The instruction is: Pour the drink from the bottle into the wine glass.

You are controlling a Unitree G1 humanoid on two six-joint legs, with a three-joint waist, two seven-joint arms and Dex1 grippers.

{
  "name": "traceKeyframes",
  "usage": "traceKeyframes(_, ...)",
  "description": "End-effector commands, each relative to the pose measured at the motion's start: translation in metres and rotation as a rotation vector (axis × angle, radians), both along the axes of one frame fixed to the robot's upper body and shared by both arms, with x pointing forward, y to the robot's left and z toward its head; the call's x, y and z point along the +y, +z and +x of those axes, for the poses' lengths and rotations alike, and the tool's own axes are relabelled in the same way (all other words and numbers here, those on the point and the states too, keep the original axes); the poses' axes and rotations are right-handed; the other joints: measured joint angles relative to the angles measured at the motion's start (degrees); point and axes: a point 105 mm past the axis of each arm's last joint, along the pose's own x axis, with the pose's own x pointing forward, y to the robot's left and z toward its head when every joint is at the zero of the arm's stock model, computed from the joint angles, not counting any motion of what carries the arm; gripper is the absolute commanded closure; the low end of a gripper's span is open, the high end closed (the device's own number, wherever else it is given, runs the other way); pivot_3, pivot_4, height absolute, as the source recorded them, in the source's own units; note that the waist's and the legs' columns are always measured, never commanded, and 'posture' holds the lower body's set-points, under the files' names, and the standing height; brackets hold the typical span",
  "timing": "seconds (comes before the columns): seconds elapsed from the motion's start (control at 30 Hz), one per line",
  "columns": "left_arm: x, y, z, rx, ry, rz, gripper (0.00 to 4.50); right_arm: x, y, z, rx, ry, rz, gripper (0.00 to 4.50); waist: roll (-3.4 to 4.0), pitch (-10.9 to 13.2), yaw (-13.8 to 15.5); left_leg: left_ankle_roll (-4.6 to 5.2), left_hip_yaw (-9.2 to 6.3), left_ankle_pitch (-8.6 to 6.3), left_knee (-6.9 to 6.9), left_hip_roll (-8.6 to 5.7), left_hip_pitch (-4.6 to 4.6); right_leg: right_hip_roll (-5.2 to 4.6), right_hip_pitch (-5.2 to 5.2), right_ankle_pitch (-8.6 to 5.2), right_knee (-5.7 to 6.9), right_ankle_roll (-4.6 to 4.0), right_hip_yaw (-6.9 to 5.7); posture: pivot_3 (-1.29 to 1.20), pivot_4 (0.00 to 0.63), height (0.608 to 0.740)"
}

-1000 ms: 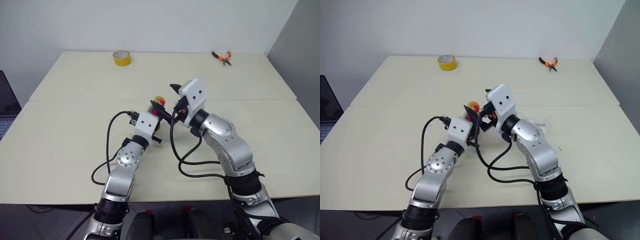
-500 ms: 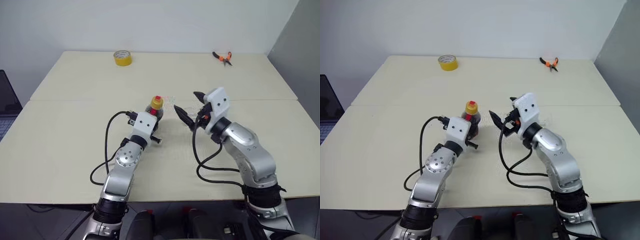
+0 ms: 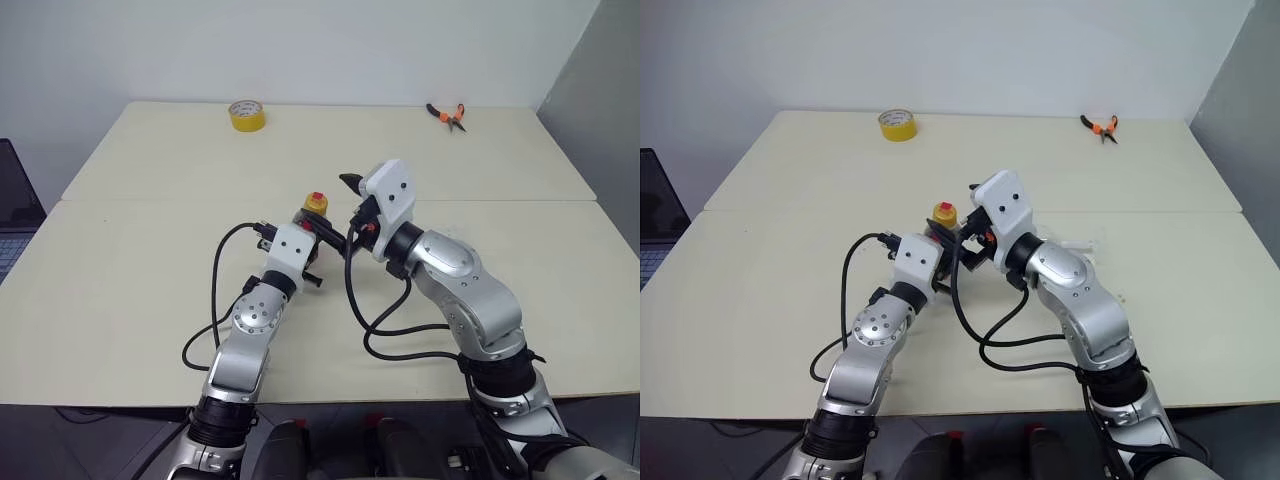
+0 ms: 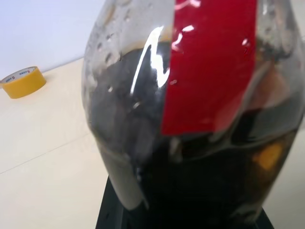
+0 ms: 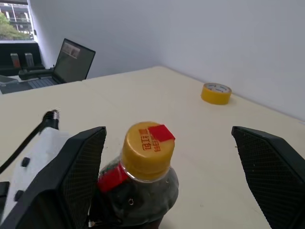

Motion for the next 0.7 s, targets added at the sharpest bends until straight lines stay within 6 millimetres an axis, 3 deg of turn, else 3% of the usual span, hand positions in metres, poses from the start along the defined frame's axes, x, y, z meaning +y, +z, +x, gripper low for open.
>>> traceKeyframes(0.03,-0.005,0.021,-0.001,-0.082,-0.017,-0.014,3.81,0.001,0.015,-0.001,-0.068,-0.015,0.013,0.00,0.00,0.0,0.0,0.00,0.00,0.00,0.00,0.00,0.00,0.00,0.00,0.00,0.00,0.00,0.00,0.00,0.150,0.740)
traceKeyframes(0.5,-0.004,0.020,0.000,-0.081,-0.017,-0.014,3.82,-0.033,0.003,0.006,-0.026,-0.133,0.002,0.00,0.00,0.0,0.0,0.00,0.00,0.00,-0.01,0.00,-0.01,0.00,-0.01,0.00,0.01,0.00,0.00,0.00,0.150,0.740)
traceKeyframes(0.7,-0.005,0.020,0.000,-0.081,-0.019,-0.014,3.82,-0.062,0.000,0.004,-0.006,-0.201,-0.006,0.00,0.00,0.0,0.1,0.00,-0.01,0.00,0.02,-0.01,-0.02,0.00,0.00,0.00,0.01,0.00,0.00,0.00,0.150,0.740)
